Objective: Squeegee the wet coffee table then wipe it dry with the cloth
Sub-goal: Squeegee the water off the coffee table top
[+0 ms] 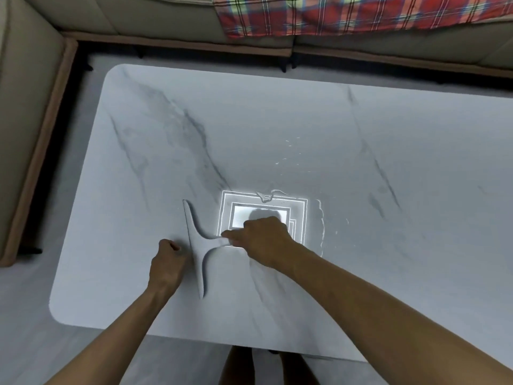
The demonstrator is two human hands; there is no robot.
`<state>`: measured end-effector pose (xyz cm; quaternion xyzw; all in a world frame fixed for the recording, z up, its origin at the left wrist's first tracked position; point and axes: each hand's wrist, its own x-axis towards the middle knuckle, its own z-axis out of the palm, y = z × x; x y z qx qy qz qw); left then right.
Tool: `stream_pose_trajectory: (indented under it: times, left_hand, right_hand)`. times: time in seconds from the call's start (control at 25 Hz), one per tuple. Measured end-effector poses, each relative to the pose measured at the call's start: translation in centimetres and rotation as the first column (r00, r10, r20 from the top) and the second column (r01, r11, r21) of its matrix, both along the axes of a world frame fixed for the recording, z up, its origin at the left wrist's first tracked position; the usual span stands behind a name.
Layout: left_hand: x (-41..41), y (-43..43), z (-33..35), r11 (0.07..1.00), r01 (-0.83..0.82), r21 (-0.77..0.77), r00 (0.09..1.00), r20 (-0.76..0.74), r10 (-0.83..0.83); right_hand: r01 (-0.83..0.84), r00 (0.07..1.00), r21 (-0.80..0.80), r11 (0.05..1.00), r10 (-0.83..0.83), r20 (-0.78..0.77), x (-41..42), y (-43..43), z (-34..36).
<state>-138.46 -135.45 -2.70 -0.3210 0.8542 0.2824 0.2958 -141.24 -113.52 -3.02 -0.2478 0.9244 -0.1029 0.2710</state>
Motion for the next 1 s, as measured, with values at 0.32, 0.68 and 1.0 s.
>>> stream_pose_trajectory:
  times: [0.32, 0.68, 1.0]
  left_hand:
    - [-4.4, 6.0, 0.6, 0.952, 0.255, 0.169, 0.963, 0.042, -0.265]
    - [-8.3, 9.0, 1.0, 0.955, 0.262, 0.139, 0.964, -0.085, -0.252]
    - [-10.8, 5.6, -0.1, 0.956, 0.279, 0.088, 0.960, -0.021, -0.278]
  right_hand:
    - [0.494, 0.866, 0.200, 0.846, -0.499, -0.030, 1.7, 17.5, 4.1]
    - [0.442, 0.897, 0.159, 0.883, -0.435, -0.081, -1.0, 15.8, 7.0]
    - [0.341, 0.940, 0.093, 0.935, -0.340, -0.029, -8.9, 7.9, 2.5]
